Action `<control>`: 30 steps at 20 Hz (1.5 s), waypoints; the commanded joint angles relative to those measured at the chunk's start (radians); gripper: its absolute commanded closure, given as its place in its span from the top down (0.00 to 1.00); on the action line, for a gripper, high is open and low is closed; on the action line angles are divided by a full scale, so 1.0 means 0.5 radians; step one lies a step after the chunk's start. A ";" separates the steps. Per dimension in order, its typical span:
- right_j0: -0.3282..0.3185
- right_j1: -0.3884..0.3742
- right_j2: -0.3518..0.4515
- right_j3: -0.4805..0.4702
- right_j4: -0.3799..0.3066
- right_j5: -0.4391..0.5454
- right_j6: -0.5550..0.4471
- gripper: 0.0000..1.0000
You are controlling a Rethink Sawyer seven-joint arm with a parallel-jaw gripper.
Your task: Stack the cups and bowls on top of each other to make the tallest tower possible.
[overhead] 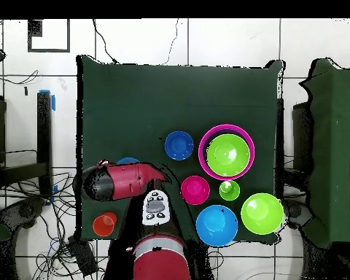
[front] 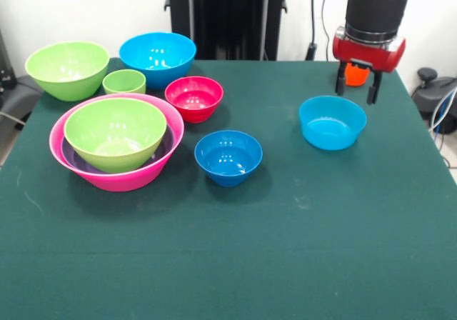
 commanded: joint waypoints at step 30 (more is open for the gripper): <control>0.087 0.327 0.131 -0.089 0.150 -0.163 0.259 1.00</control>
